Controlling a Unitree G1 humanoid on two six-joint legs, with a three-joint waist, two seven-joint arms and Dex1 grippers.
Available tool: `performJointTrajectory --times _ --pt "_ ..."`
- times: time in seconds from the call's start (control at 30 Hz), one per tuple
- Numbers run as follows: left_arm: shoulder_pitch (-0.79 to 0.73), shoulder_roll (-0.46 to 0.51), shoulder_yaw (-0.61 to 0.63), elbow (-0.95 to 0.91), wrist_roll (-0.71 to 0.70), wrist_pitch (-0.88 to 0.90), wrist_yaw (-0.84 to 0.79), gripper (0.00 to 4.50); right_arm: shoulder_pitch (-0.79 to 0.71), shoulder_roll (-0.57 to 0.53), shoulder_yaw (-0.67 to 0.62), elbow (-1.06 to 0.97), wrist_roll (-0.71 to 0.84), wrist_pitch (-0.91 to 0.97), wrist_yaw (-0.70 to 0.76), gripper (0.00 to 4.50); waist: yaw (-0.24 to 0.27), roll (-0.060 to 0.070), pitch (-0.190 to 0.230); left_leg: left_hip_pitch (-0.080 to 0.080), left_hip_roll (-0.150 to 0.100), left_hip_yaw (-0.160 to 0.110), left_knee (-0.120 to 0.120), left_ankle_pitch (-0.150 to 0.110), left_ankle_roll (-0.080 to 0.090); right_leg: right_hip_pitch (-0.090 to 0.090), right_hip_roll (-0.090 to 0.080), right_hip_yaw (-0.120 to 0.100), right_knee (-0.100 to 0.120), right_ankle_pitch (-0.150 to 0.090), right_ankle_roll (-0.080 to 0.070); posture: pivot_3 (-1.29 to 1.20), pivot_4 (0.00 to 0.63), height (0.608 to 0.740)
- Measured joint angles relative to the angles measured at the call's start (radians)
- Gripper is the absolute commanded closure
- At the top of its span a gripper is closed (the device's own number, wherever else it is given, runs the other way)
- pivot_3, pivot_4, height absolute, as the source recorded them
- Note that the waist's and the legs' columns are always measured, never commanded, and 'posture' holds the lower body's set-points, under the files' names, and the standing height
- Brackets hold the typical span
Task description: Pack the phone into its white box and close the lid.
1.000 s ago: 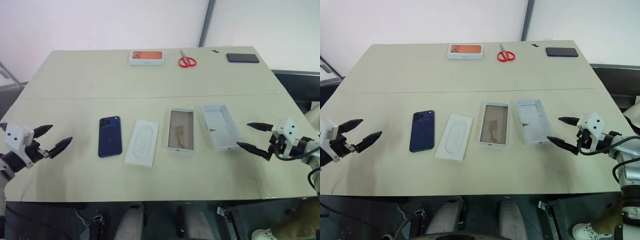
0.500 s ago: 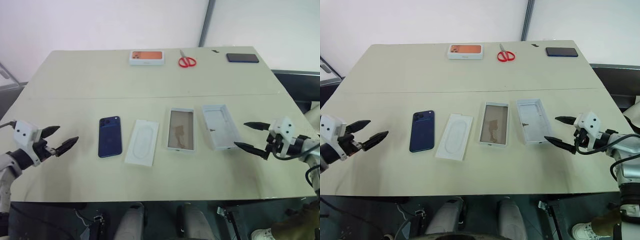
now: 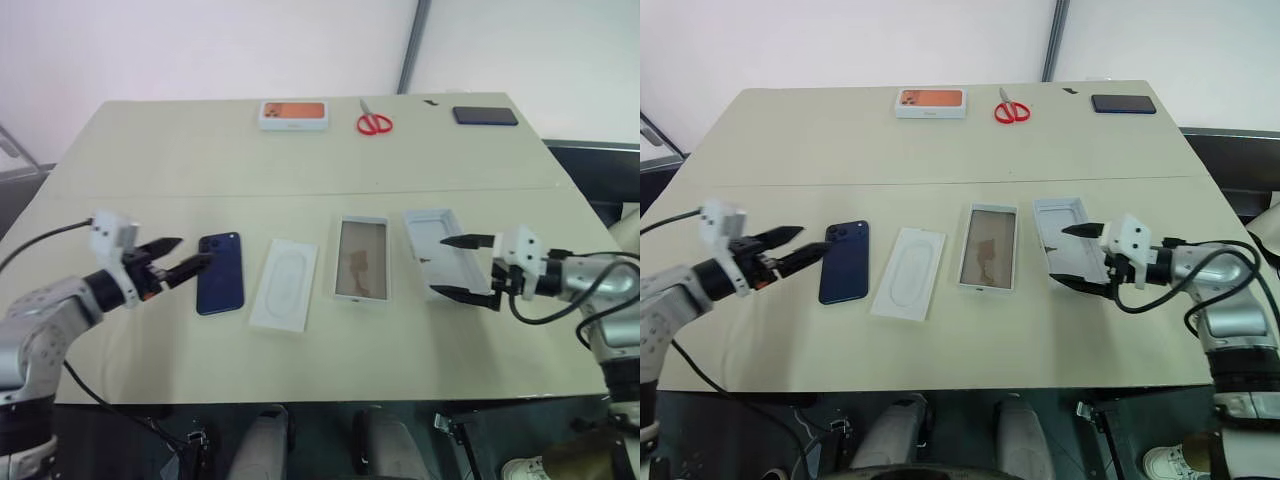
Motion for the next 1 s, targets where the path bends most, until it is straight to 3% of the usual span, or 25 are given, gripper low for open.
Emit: performJointTrajectory --times 0.27,0.47,0.67,0.87,0.97,1.0 --pt "-0.127 -0.036 -0.197 0.046 -0.021 0.233 0.058 0.0 -0.07 0.023 0.057 -0.016 -0.021 0.012 0.003 0.02 0.003 0.0 0.0 0.0 -0.001 0.0 0.0 0.0 0.0 0.0 0.0 0.0 0.0 0.0 0.0 0.0 0.15 0.74" --pt "-0.203 -0.099 -0.206 0.102 -0.021 0.285 0.083 0.0 -0.067 0.025 0.065 -0.018 -0.029 0.008 -0.004 0.02 0.004 0.0 0.0 0.0 -0.001 -0.001 0.0 0.0 0.0 0.0 0.0 0.0 0.0 0.0 0.0 0.0 0.15 0.74" --pt "-0.287 -0.117 -0.284 0.162 -0.014 0.356 0.068 0.0 -0.068 0.056 0.072 -0.04 -0.03 0.01 -0.023 0.02 0.0 0.0 0.0 0.0 -0.002 0.0 0.0 0.0 0.0 0.0 0.0 0.0 0.0 0.0 0.0 0.0 0.15 0.74" --pt "-0.329 -0.139 -0.287 0.201 -0.008 0.409 0.073 0.0 -0.068 0.056 0.071 -0.04 -0.045 0.009 -0.034 0.02 0.003 0.0 0.0 0.002 -0.002 -0.001 0.0 0.0 0.0 0.002 0.0 0.0 0.001 0.0 0.0 0.0 0.15 0.74" --pt "-0.324 -0.175 -0.26 0.205 -0.009 0.424 0.091 0.81 -0.067 0.056 0.071 -0.04 -0.051 0.009 -0.045 0.0 0.004 0.001 -0.001 0.002 -0.002 -0.001 0.0 0.0 0.0 0.002 -0.001 0.0 0.0 0.0 0.0 0.0 0.15 0.74" --pt "-0.315 -0.188 -0.251 0.206 -0.009 0.425 0.099 1.32 -0.066 0.056 0.071 -0.041 -0.052 0.009 -0.048 0.0 0.005 0.001 -0.001 0.002 -0.002 -0.001 0.0 0.0 0.0 0.002 -0.001 0.0 0.0 0.0 0.0 0.0 0.15 0.74"
